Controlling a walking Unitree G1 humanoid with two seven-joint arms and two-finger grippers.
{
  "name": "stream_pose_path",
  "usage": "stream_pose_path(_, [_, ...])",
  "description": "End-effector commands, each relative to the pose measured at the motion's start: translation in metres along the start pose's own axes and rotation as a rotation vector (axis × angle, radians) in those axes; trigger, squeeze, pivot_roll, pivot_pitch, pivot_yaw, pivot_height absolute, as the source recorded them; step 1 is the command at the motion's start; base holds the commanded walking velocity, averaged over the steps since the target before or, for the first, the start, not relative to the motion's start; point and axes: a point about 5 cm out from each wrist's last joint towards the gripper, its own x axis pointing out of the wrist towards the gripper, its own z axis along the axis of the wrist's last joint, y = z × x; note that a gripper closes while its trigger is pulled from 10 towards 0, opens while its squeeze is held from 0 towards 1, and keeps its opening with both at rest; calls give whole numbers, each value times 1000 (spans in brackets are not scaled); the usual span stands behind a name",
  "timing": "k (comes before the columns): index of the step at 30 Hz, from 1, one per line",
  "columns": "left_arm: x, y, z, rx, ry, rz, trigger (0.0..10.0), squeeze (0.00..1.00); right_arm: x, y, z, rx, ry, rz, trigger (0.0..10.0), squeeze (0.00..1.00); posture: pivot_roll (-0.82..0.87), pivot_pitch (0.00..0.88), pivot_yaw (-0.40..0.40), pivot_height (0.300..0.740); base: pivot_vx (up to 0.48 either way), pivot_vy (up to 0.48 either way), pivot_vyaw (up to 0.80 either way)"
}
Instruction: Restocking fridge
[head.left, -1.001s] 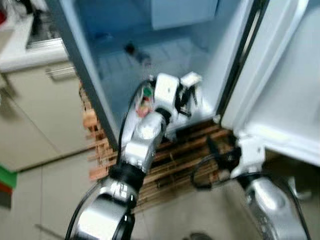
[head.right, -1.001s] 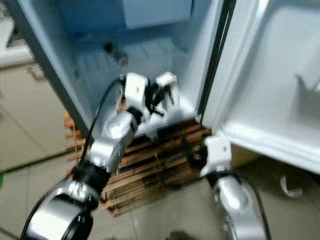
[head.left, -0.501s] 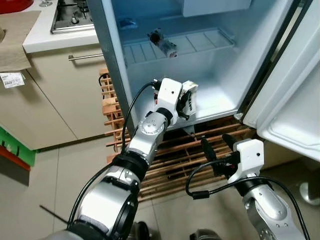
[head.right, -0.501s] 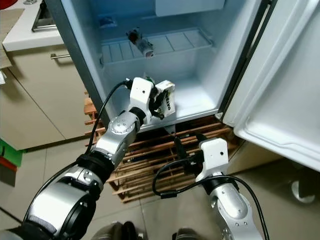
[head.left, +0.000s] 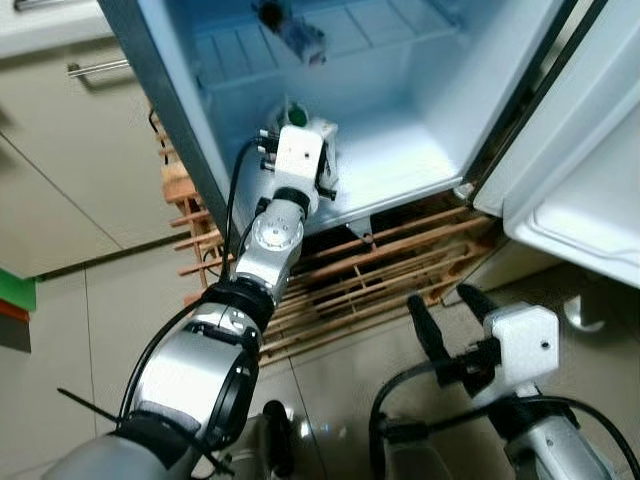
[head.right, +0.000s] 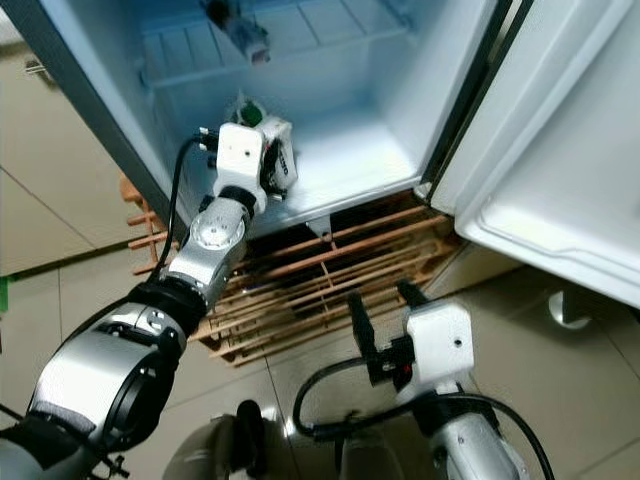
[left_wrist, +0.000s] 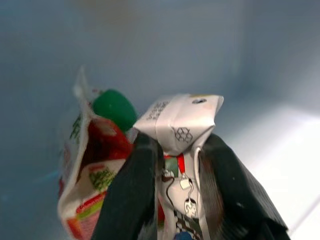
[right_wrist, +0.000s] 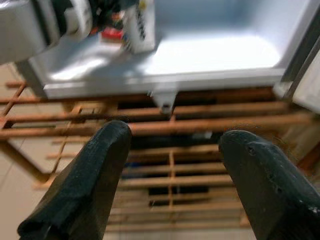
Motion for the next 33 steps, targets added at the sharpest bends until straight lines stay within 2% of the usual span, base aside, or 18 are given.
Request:
stream_pose_path(1, [1,0,2,28,-17,-2,10000,0,-5,4,1,-3,17,-3,10000,0,-338,366,23,740,0,0,0])
stream_pose_path(5, [0,-2,1,72,-21,-28,10000,0,-7,4,1,-3,24,-9,10000,0,-343,374,23,740,0,0,0])
stream_pose_path(6, [-1,-3,0,116,-30,-45,10000,0,-9,4,2,-4,28,-18,10000,0,-347,377,23,740,0,0,0])
stream_pose_path(10, [-4,-4,-2,180,-52,-94,10000,0,-12,3,3,-10,37,-28,10000,0,-350,379,22,740,0,0,0])
stream_pose_path(15, [-4,-5,-2,161,-54,-99,10000,0,-13,3,3,-18,42,-32,10000,0,-350,382,20,740,0,0,0])
stream_pose_path(16, [-4,-5,-2,160,-55,-88,10000,753,-13,2,2,-22,42,-39,10000,0,-350,380,19,740,0,0,0])
stream_pose_path(17, [-4,-5,-3,160,-54,-80,10000,1000,-12,1,2,-24,43,-44,10000,0,-352,379,20,740,0,0,0])
stream_pose_path(22, [-3,-5,0,152,-70,-58,10000,1000,-11,-4,3,-33,39,-60,10000,0,-356,374,23,740,0,0,0])
stream_pose_path(24, [2,-4,12,85,-104,-33,10000,1000,-12,-5,3,-36,42,-67,10000,0,-352,372,24,740,0,0,0])
stream_pose_path(29, [7,-2,24,53,-154,-18,10000,1000,-12,-4,1,-35,47,-67,10000,0,-344,368,28,740,0,0,0])
stream_pose_path(33, [4,5,22,35,-166,0,10000,1000,-10,-4,-2,-35,49,-66,10000,0,-329,350,42,740,0,0,0])
